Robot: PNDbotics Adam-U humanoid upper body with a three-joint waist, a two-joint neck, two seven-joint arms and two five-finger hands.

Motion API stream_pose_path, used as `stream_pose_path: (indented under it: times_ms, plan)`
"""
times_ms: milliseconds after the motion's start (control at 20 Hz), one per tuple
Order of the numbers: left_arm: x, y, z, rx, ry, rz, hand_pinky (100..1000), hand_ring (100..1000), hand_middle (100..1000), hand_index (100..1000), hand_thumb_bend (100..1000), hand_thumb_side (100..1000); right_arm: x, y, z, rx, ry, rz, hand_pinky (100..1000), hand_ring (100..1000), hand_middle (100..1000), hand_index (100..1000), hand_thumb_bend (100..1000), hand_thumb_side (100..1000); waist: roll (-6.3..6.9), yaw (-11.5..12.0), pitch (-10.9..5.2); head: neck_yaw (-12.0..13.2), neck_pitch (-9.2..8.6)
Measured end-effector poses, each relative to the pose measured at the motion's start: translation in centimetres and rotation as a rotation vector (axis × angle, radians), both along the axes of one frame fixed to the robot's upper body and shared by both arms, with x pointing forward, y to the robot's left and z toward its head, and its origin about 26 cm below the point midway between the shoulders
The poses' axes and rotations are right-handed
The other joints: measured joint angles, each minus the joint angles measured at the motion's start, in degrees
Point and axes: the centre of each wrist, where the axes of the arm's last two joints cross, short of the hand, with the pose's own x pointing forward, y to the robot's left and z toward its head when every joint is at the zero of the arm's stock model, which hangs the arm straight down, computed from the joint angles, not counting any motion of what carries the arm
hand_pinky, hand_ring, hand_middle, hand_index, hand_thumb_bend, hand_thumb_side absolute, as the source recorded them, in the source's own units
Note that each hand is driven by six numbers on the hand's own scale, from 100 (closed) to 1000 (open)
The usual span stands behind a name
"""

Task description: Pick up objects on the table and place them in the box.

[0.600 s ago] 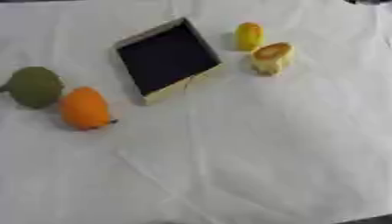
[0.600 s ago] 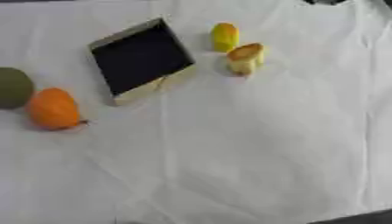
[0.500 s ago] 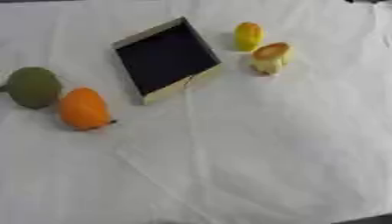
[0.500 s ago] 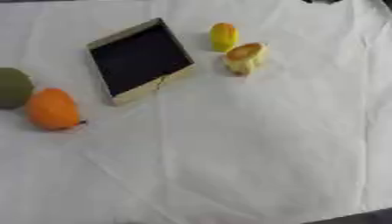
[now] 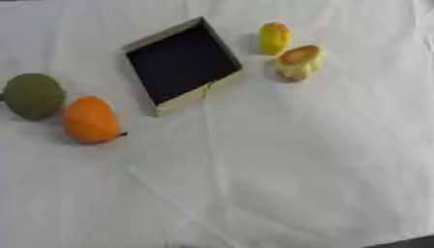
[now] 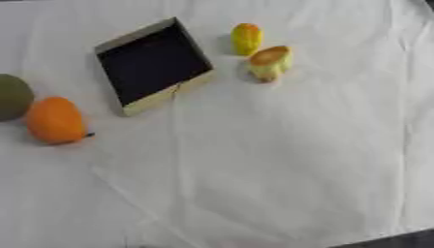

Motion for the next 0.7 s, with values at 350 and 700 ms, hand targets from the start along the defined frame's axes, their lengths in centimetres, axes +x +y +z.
stream_pose_path:
  times_ms: [350,700]
  plan:
    - [0.0,-0.1,0.1,-0.001,-0.003,-0.001,703,729,697,844,100,767,0.0,0.6,-3.3,-0.108,0.144,0.013,923,951,894,903,322,168,0.0,0.71,0.3,-0.8,-0.28]
    - [-0.1,-0.2,0.4,0.002,-0.007,-0.006,702,728,692,843,100,767,0.5,1.1,-5.1,-0.147,0.211,0.016,923,953,892,905,320,175,0.0,1.03,0.38,-1.27,-0.29]
